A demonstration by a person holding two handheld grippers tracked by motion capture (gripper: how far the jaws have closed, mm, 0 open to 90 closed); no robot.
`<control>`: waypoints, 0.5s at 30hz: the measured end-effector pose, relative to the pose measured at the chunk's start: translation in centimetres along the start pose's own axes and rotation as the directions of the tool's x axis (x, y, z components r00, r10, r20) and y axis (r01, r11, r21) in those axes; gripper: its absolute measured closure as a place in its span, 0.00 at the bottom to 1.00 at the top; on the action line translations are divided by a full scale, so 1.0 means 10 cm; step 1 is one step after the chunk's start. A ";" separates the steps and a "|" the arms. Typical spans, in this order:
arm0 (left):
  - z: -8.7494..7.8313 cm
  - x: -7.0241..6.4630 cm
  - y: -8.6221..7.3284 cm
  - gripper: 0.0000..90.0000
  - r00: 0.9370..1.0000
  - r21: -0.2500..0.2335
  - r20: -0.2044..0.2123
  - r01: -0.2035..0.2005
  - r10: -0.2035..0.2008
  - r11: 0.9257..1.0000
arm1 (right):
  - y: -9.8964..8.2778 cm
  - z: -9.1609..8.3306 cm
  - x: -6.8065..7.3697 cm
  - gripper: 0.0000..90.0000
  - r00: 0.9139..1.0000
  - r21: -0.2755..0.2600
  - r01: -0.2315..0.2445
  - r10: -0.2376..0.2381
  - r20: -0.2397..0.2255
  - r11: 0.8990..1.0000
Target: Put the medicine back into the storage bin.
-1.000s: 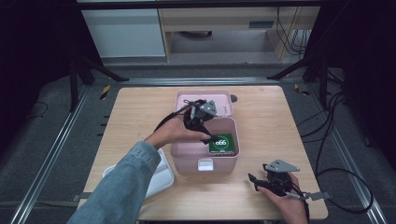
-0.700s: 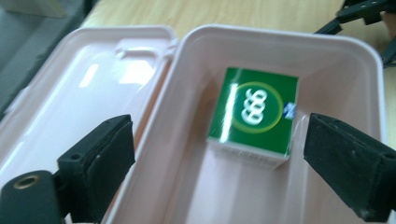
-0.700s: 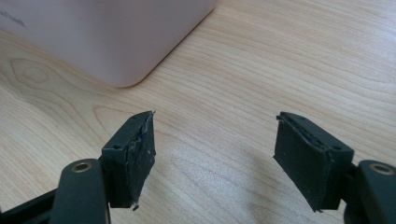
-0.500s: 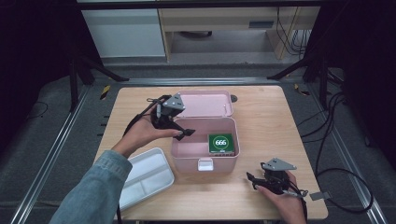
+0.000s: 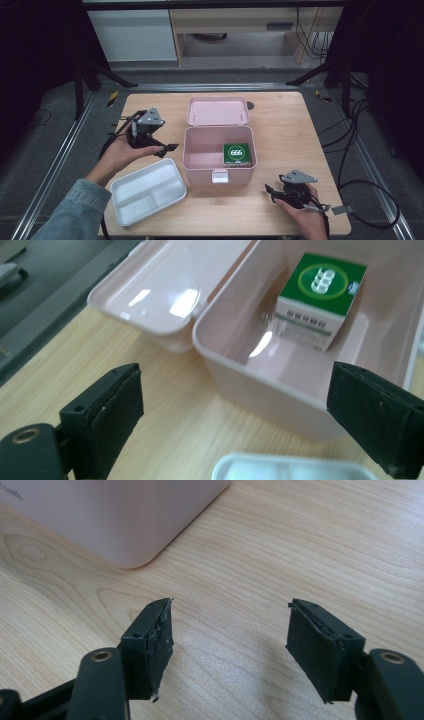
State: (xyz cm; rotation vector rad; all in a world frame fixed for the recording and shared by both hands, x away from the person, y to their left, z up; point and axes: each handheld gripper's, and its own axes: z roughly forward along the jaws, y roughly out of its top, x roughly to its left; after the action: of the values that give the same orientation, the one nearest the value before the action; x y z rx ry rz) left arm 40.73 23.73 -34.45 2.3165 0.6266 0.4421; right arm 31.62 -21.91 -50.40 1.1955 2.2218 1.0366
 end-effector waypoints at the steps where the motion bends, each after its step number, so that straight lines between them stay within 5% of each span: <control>1: -0.04 0.01 -0.11 0.09 1.000 0.017 -0.016 0.005 -0.004 1.000 | 0.00 0.00 0.00 0.41 1.000 0.001 0.002 -0.002 -0.001 1.000; 8: -0.07 -0.06 -0.49 0.12 0.998 0.094 -0.054 0.046 -0.041 0.995 | 0.01 -0.01 0.01 0.44 1.000 -0.002 0.014 -0.014 -0.001 1.000; 15: 0.00 -0.19 -0.77 0.17 0.999 0.147 -0.029 0.042 -0.038 0.988 | 0.02 -0.03 0.00 0.45 1.000 -0.003 0.017 -0.017 0.005 1.000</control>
State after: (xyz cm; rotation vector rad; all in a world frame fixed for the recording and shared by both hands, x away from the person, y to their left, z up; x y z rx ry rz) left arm 36.72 27.68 -40.10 2.4367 0.7397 0.4197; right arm 31.55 -21.91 -50.07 1.1752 2.2217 1.0284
